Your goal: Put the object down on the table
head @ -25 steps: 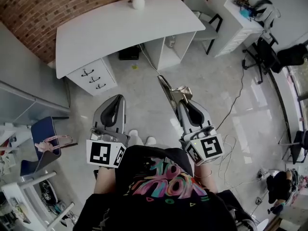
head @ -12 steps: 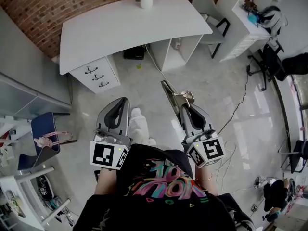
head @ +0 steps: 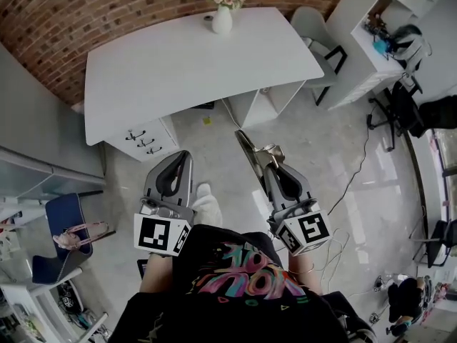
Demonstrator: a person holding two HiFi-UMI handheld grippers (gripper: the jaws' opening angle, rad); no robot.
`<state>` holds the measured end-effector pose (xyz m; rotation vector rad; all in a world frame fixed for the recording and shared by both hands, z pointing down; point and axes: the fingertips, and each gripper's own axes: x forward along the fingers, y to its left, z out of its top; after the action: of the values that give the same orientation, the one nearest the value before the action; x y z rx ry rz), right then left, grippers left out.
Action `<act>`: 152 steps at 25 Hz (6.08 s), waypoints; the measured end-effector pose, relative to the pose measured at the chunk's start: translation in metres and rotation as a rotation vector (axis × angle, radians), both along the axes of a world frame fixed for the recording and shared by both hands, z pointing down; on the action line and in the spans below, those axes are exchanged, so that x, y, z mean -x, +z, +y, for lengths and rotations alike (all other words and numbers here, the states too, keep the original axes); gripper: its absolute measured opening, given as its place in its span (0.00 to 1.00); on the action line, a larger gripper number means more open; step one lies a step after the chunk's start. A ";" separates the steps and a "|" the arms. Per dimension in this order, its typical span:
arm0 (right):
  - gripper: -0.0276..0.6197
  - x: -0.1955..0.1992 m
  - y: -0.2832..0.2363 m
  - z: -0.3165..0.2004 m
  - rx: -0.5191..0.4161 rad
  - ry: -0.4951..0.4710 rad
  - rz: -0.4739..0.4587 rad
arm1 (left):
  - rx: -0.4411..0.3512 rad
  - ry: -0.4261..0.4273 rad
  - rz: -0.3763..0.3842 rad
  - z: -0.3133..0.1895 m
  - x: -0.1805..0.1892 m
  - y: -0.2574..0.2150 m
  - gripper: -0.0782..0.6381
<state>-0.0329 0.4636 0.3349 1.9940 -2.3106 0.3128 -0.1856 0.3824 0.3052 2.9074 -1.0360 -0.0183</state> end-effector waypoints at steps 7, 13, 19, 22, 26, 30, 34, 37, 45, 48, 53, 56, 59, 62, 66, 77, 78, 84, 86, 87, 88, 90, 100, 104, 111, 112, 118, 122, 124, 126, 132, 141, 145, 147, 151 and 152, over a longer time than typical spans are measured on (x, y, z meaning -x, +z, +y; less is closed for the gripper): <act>0.13 0.001 -0.001 -0.108 -0.001 0.011 0.003 | 0.008 0.018 -0.017 -0.111 0.002 0.001 0.14; 0.13 0.005 0.007 -0.160 0.020 0.024 -0.008 | 0.000 0.015 -0.008 -0.174 0.010 0.003 0.14; 0.13 0.014 0.018 -0.177 0.058 0.040 -0.012 | 0.013 -0.001 -0.013 -0.202 0.029 0.010 0.14; 0.13 0.017 0.021 -0.183 0.072 0.053 -0.019 | 0.020 0.002 -0.014 -0.208 0.033 0.011 0.14; 0.13 0.020 0.028 -0.193 0.086 0.049 -0.028 | 0.033 0.004 -0.007 -0.216 0.032 0.019 0.14; 0.13 0.011 0.034 -0.207 0.098 0.035 -0.029 | 0.046 -0.004 -0.003 -0.227 0.025 0.026 0.15; 0.13 -0.004 0.038 -0.234 0.105 0.018 -0.031 | 0.055 -0.034 -0.002 -0.253 0.017 0.033 0.14; 0.13 -0.017 0.040 -0.267 0.110 -0.002 -0.028 | 0.069 -0.052 0.002 -0.282 0.006 0.037 0.15; 0.13 -0.067 0.028 -0.386 0.106 -0.097 -0.021 | 0.068 -0.125 0.007 -0.378 -0.042 0.026 0.15; 0.13 -0.088 0.012 -0.436 0.084 -0.153 -0.008 | 0.063 -0.168 0.014 -0.415 -0.062 0.017 0.14; 0.12 -0.126 -0.007 -0.507 0.045 -0.220 -0.006 | 0.056 -0.219 0.017 -0.471 -0.101 0.008 0.14; 0.12 -0.148 -0.011 -0.536 0.037 -0.258 -0.010 | 0.047 -0.244 0.012 -0.493 -0.124 0.005 0.15; 0.12 -0.166 -0.008 -0.558 0.033 -0.302 -0.018 | 0.045 -0.284 0.003 -0.511 -0.141 0.007 0.14; 0.12 -0.182 -0.002 -0.577 0.043 -0.335 -0.032 | 0.051 -0.326 -0.009 -0.527 -0.152 0.010 0.14; 0.12 -0.202 0.001 -0.596 0.051 -0.361 -0.062 | 0.058 -0.352 -0.029 -0.541 -0.168 0.008 0.15; 0.12 -0.204 -0.001 -0.611 0.068 -0.364 -0.101 | 0.066 -0.335 -0.046 -0.548 -0.172 0.003 0.14; 0.12 -0.202 -0.002 -0.611 0.068 -0.364 -0.098 | 0.066 -0.326 -0.047 -0.549 -0.171 0.003 0.15; 0.12 -0.194 -0.002 -0.610 0.069 -0.340 -0.101 | 0.066 -0.285 -0.040 -0.554 -0.169 0.005 0.15; 0.12 -0.192 -0.003 -0.610 0.069 -0.338 -0.100 | 0.068 -0.278 -0.038 -0.556 -0.169 0.005 0.15; 0.12 -0.191 -0.003 -0.611 0.067 -0.340 -0.099 | 0.068 -0.276 -0.037 -0.557 -0.168 0.005 0.15; 0.12 -0.189 -0.003 -0.611 0.067 -0.341 -0.099 | 0.069 -0.274 -0.035 -0.557 -0.167 0.005 0.14; 0.12 -0.186 -0.002 -0.612 0.069 -0.344 -0.098 | 0.071 -0.269 -0.034 -0.559 -0.166 0.007 0.14; 0.12 -0.176 0.025 -0.610 0.127 -0.367 -0.089 | 0.107 -0.213 -0.048 -0.551 -0.168 0.027 0.14; 0.12 -0.175 0.041 -0.608 0.162 -0.374 -0.079 | 0.136 -0.198 -0.046 -0.549 -0.170 0.038 0.14; 0.12 -0.168 0.070 -0.598 0.220 -0.386 -0.075 | 0.170 -0.168 -0.053 -0.543 -0.172 0.054 0.14; 0.12 -0.166 0.073 -0.596 0.226 -0.392 -0.074 | 0.174 -0.163 -0.052 -0.542 -0.173 0.056 0.14; 0.12 -0.164 0.095 -0.589 0.261 -0.397 -0.077 | 0.187 -0.129 -0.053 -0.543 -0.185 0.068 0.14; 0.12 -0.161 0.111 -0.588 0.294 -0.406 -0.064 | 0.181 -0.109 -0.060 -0.546 -0.190 0.071 0.15; 0.12 -0.159 0.118 -0.587 0.309 -0.410 -0.070 | 0.178 -0.095 -0.070 -0.546 -0.191 0.073 0.15; 0.12 -0.159 0.126 -0.586 0.320 -0.409 -0.076 | 0.178 -0.084 -0.078 -0.546 -0.192 0.077 0.14; 0.12 -0.156 0.148 -0.588 0.348 -0.391 -0.103 | 0.191 -0.080 -0.094 -0.550 -0.191 0.088 0.15; 0.12 -0.160 0.183 -0.598 0.396 -0.351 -0.134 | 0.205 -0.049 -0.115 -0.558 -0.200 0.103 0.15; 0.12 -0.161 0.194 -0.599 0.412 -0.340 -0.142 | 0.216 -0.042 -0.121 -0.562 -0.203 0.111 0.14; 0.12 -0.162 0.199 -0.602 0.416 -0.336 -0.149 | 0.221 -0.040 -0.122 -0.564 -0.206 0.115 0.15; 0.12 -0.164 0.207 -0.604 0.422 -0.325 -0.161 | 0.230 -0.032 -0.128 -0.566 -0.211 0.123 0.15; 0.12 -0.164 0.209 -0.605 0.426 -0.323 -0.164 | 0.232 -0.030 -0.130 -0.566 -0.211 0.125 0.14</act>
<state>0.1307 -0.1410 0.5442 1.4212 -2.3528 0.8812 0.0256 -0.1838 0.4301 2.7123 -1.0233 0.2742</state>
